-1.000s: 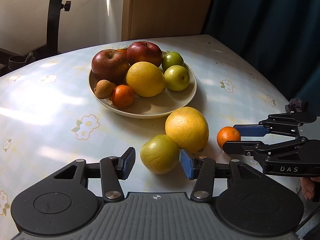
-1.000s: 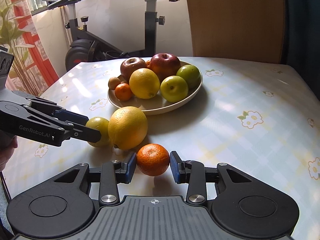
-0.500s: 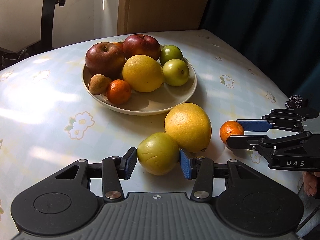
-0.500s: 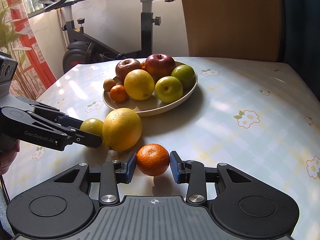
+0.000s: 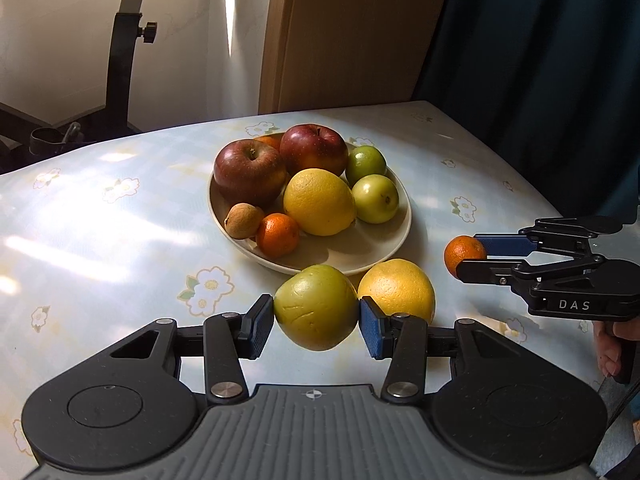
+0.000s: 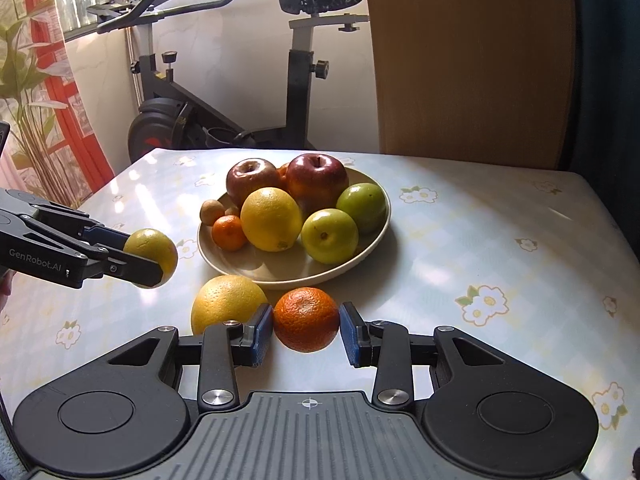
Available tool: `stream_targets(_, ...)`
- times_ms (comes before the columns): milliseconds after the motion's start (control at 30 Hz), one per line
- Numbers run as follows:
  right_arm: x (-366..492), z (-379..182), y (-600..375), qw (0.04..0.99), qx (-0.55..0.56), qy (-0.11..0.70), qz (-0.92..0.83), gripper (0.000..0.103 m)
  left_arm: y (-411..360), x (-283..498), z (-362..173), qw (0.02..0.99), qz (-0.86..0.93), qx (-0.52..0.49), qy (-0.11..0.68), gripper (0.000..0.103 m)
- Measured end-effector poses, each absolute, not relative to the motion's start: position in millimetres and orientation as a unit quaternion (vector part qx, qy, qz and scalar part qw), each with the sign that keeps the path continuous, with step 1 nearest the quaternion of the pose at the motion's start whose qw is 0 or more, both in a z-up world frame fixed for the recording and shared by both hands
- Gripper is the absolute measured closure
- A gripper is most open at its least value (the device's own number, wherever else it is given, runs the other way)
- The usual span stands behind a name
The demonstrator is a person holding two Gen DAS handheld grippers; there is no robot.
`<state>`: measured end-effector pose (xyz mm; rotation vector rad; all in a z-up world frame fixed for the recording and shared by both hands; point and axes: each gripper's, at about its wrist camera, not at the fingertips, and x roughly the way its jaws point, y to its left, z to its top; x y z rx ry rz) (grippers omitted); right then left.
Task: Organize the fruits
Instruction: 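Carry the tangerine and green fruit onto the cream plate and open both tools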
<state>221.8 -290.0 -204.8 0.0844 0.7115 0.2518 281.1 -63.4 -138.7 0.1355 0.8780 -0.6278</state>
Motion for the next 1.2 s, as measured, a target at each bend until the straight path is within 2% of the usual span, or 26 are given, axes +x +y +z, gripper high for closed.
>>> stream_targets(433, 270, -206, -285, 0.926, 0.020, 0.351, 0.137, 0.069, -92, 329, -144, 0.852, -0.294, 0.063, 0.428, 0.054)
stream_targets(1200, 278, -213, -284, 0.924, 0.023, 0.355, 0.144, 0.069, -98, 342, -158, 0.843, -0.295, 0.058, 0.446, 0.054)
